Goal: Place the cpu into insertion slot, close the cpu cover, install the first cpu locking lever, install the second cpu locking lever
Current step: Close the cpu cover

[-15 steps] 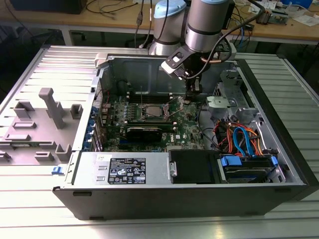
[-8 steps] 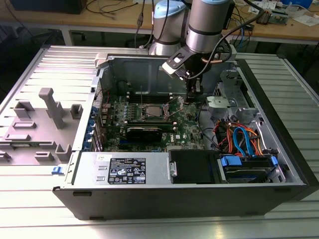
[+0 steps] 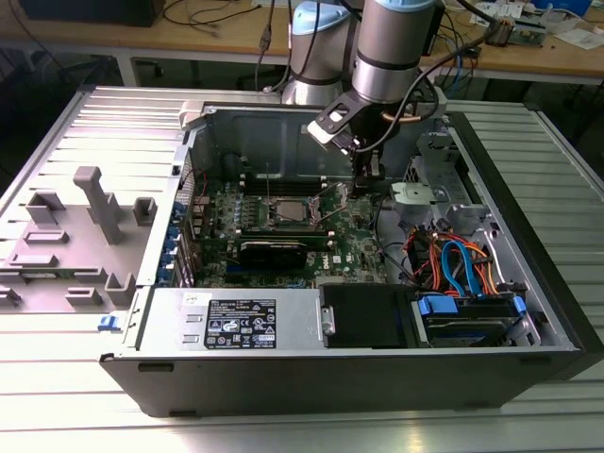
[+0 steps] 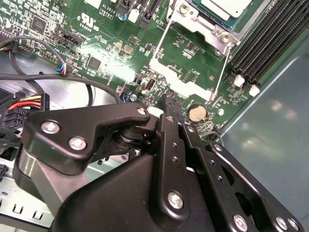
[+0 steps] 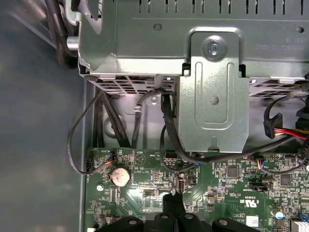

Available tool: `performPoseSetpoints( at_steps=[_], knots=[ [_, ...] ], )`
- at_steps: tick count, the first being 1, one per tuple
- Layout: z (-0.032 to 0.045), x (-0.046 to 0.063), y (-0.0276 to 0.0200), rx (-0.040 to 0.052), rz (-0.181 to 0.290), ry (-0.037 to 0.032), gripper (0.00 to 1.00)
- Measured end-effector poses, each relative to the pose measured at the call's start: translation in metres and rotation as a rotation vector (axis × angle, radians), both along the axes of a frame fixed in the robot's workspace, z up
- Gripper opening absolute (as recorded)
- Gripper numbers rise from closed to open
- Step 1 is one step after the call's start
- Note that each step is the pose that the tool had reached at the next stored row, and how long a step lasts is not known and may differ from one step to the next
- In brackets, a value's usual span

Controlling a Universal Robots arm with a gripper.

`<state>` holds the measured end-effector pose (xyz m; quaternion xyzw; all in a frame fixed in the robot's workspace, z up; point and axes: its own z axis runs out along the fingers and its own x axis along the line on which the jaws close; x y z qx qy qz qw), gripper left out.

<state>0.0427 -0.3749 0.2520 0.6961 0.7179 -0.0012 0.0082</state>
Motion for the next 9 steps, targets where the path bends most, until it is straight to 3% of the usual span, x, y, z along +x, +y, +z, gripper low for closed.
performPoseSetpoints(
  at_steps=[4, 9],
  knots=[
    [-0.0023, 0.0, 0.0001, -0.0001, 0.001, 0.0011, 0.11],
    [-0.0067, 0.0, 0.0001, 0.0, 0.002, 0.0074, 0.11]
  ],
)
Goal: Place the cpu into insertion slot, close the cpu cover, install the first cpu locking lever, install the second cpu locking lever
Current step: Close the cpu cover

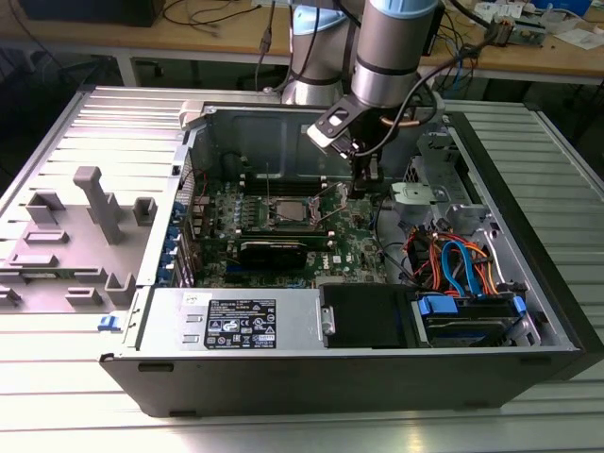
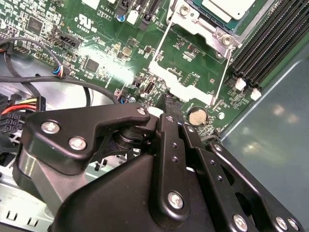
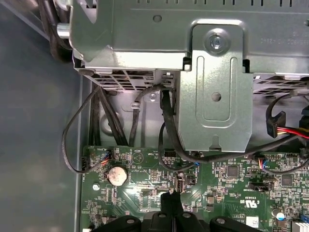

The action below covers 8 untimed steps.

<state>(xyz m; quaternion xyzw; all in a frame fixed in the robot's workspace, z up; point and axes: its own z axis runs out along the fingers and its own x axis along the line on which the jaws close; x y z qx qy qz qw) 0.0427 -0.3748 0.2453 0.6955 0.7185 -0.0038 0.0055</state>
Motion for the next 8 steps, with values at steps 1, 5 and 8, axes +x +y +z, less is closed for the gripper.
performPoseSetpoints(
  at_steps=[1, 5, 8],
  knots=[
    [-0.0006, 0.0, 0.0, -0.0001, 0.0, 0.0005, 0.11],
    [-0.0011, -0.0005, 0.0, 0.0, 0.001, 0.0008, 0.11],
    [-0.0013, -0.0008, 0.0, -0.0001, 0.001, 0.003, 0.11]
  ],
)
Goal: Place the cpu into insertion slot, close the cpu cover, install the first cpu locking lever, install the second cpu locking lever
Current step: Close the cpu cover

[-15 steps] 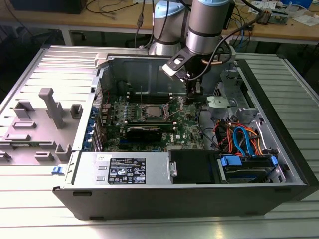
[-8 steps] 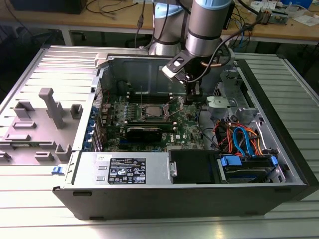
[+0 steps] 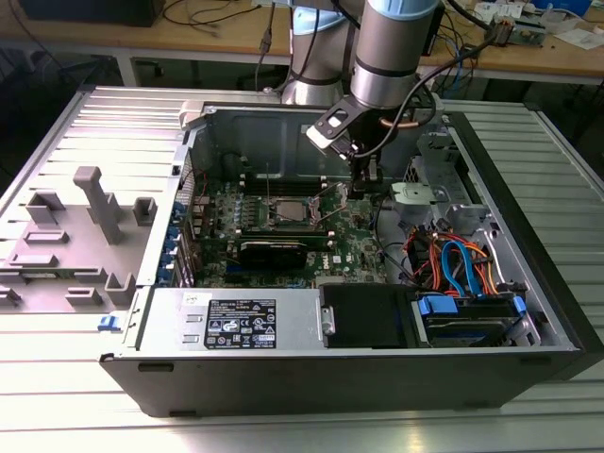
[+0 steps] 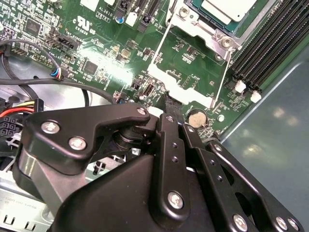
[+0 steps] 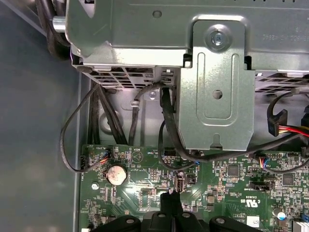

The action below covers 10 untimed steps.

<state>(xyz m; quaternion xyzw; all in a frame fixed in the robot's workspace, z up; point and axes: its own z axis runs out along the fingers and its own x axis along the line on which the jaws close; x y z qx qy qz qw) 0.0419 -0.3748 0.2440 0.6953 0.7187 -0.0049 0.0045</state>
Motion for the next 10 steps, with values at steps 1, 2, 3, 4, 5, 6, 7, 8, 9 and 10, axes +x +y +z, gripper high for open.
performPoseSetpoints(
  at_steps=[1, 2, 3, 4, 5, 6, 7, 8, 9, 10],
  knots=[
    [0.0, -0.0002, 0.0, 0.0, 0.0, 0.0005, 0.11],
    [-0.0001, -0.0005, 0.0, 0.0001, 0.0, 0.001, 0.11],
    [-0.0001, -0.0009, 0.0, 0.0001, 0.0, 0.0016, 0.11],
    [-0.0001, -0.0011, 0.0, 0.0002, 0.0, 0.002, 0.11],
    [-0.0001, -0.0015, 0.0, 0.0002, 0.0, 0.0025, 0.11],
    [-0.0001, -0.0017, 0.0, 0.0002, 0.0, 0.0029, 0.11],
    [-0.0001, -0.0021, 0.0, 0.0001, 0.0, 0.0033, 0.11],
    [-0.0001, -0.0027, 0.0, 0.0001, 0.0, 0.0038, 0.11],
    [-0.0001, -0.0031, 0.0, 0.0001, 0.0, 0.004, 0.11],
    [-0.0001, -0.0034, 0.0, 0.0002, 0.0, 0.0042, 0.11]
  ],
)
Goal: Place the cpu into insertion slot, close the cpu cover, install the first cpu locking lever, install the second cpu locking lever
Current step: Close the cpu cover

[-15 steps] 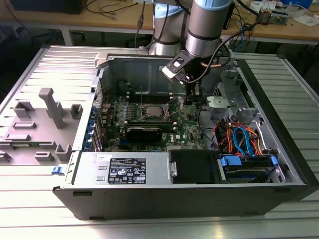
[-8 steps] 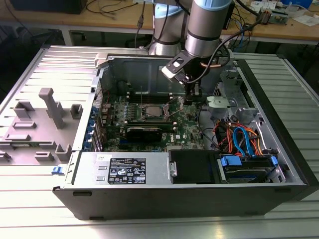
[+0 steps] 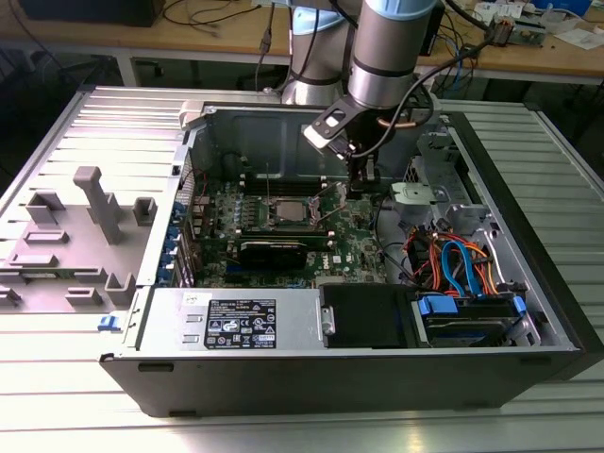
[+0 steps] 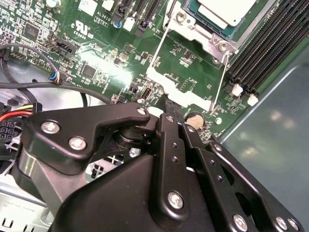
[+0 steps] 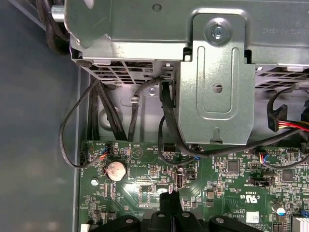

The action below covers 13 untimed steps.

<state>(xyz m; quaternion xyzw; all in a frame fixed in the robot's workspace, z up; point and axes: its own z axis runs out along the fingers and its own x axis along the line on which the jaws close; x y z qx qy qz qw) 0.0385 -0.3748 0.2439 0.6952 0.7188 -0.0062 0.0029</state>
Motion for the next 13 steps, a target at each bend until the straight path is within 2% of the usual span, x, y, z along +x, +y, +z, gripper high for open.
performPoseSetpoints(
  at_steps=[13],
  knots=[
    [0.0001, -0.0055, 0.0, -0.0001, 0.001, 0.0009, 0.11]
  ],
)
